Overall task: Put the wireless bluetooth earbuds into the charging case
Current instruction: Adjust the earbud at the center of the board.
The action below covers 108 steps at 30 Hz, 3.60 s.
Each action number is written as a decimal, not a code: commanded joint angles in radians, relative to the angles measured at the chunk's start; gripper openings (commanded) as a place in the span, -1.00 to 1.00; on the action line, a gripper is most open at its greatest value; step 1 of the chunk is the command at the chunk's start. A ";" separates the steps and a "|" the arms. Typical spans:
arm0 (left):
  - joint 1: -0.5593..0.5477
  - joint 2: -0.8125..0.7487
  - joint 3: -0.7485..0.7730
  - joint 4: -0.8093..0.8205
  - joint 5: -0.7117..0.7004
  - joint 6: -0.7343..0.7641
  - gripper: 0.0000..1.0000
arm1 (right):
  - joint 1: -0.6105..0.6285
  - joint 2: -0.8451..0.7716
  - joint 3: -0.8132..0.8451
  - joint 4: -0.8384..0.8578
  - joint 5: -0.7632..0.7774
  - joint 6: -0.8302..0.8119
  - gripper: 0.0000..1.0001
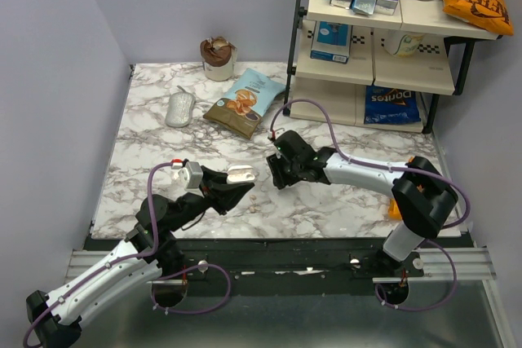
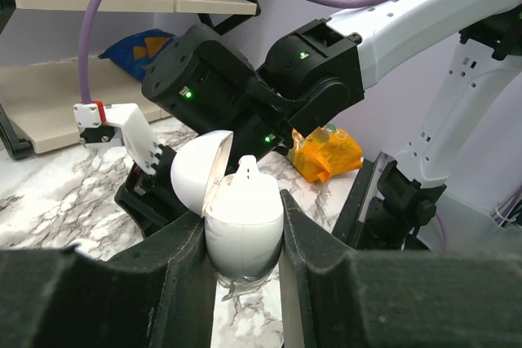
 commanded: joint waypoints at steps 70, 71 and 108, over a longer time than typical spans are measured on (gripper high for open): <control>-0.019 -0.016 -0.010 0.001 -0.029 -0.001 -1.00 | -0.020 0.085 -0.007 -0.031 0.063 0.012 0.01; -0.019 -0.015 -0.010 0.002 -0.029 -0.001 -1.00 | -0.018 0.054 -0.027 -0.006 0.041 0.005 0.04; -0.026 -0.021 -0.004 -0.013 -0.040 0.006 -1.00 | 0.031 0.150 0.097 -0.067 0.044 0.038 0.07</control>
